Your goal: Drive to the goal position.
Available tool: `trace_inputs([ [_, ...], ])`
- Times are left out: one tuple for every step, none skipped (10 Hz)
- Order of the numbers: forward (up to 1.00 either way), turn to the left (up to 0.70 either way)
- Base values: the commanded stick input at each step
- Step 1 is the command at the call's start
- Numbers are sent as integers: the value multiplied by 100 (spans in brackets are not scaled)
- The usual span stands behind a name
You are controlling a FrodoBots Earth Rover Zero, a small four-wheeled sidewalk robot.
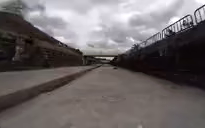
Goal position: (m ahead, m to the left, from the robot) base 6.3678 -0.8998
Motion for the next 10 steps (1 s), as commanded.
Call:
trace_inputs([
  [100,0],
  [100,0],
  [100,0],
  [100,0],
  [100,0],
  [100,0],
  [100,0],
  [100,0],
  [100,-11],
  [100,-26],
])
